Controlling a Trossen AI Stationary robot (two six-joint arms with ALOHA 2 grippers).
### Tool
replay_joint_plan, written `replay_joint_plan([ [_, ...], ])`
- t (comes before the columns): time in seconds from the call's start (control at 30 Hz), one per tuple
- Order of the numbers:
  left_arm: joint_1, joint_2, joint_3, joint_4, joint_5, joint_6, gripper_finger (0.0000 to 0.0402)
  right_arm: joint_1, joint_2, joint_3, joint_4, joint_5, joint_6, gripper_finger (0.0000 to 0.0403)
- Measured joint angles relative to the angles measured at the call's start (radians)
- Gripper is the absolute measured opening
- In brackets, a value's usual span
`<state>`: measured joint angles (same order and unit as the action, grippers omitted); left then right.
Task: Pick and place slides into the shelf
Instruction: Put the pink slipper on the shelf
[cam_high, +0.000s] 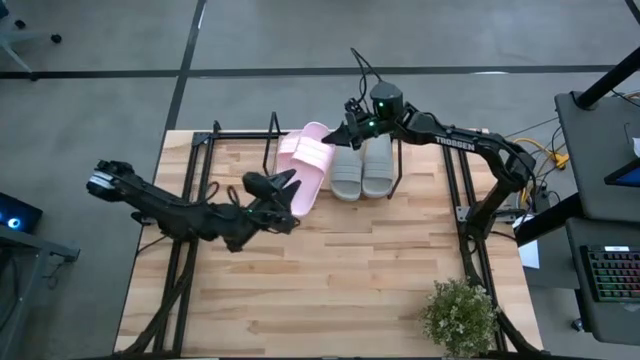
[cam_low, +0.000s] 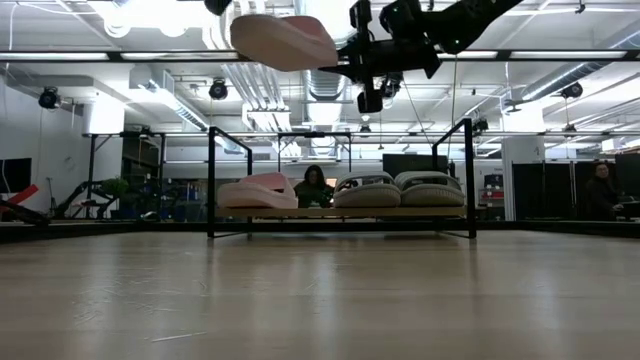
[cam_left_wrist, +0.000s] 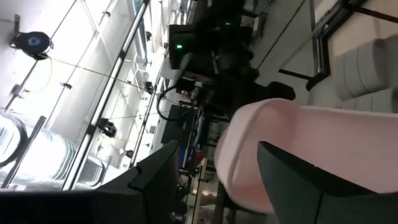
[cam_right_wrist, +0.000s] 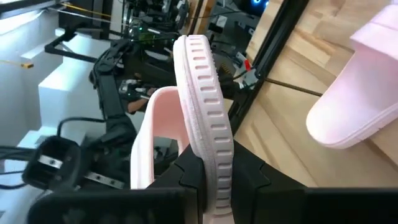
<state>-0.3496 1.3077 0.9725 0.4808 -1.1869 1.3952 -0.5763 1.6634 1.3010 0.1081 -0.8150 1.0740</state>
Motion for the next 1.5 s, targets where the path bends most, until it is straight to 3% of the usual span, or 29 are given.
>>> replay_joint_plan([
  [0.33, 0.032, 0.11, 0.051, 0.008, -0.076, 0.0, 0.02, -0.007, 0.0, 0.0, -0.006, -0.036, -0.015, 0.0033],
  [0.83, 0.002, 0.035, 0.085, -0.01, -0.083, -0.002, 0.02, -0.148, -0.001, 0.0, 0.006, -0.002, -0.035, 0.0033],
  [1.1, -0.005, 0.059, 0.027, -0.198, -0.077, -0.023, 0.02, -0.188, -0.001, 0.0, 0.01, -0.004, 0.0, 0.0033],
  [1.3, 0.001, 0.059, -0.013, -0.204, -0.079, -0.137, 0.02, -0.19, -0.001, 0.0, 0.04, -0.04, 0.049, 0.0033],
  [1.5, 0.001, 0.059, -0.056, -0.212, -0.074, -0.14, 0.02, -0.19, -0.002, 0.001, 0.07, -0.052, 0.086, 0.0033],
])
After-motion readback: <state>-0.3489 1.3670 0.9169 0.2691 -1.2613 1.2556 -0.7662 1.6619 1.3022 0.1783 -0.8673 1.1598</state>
